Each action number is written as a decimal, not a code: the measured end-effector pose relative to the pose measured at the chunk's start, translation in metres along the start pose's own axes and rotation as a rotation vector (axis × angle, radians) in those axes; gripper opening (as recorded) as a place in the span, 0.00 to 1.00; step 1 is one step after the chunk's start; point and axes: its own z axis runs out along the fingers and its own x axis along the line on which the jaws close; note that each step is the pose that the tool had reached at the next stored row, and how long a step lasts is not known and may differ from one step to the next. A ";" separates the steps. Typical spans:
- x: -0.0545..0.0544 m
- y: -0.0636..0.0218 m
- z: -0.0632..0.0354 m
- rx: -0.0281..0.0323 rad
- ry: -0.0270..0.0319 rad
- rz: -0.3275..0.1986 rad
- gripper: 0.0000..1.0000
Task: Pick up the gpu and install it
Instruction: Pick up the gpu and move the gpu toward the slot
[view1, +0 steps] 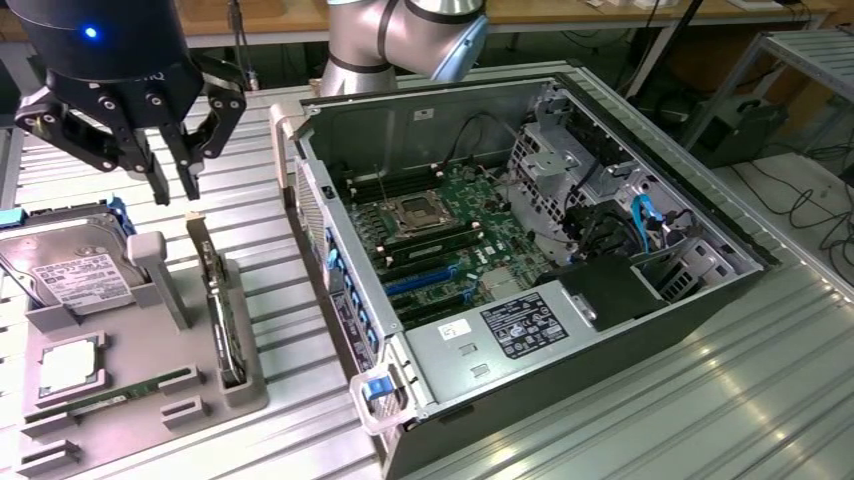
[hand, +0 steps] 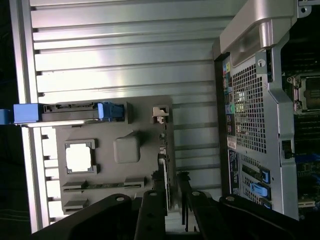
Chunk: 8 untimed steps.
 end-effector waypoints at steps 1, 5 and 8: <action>0.000 0.0000 0.0000 -0.0001 0.0000 0.000 0.30; 0.000 0.0000 0.0000 -0.0004 0.0000 0.000 0.48; 0.000 0.0000 0.0000 -0.0006 0.0001 0.000 0.60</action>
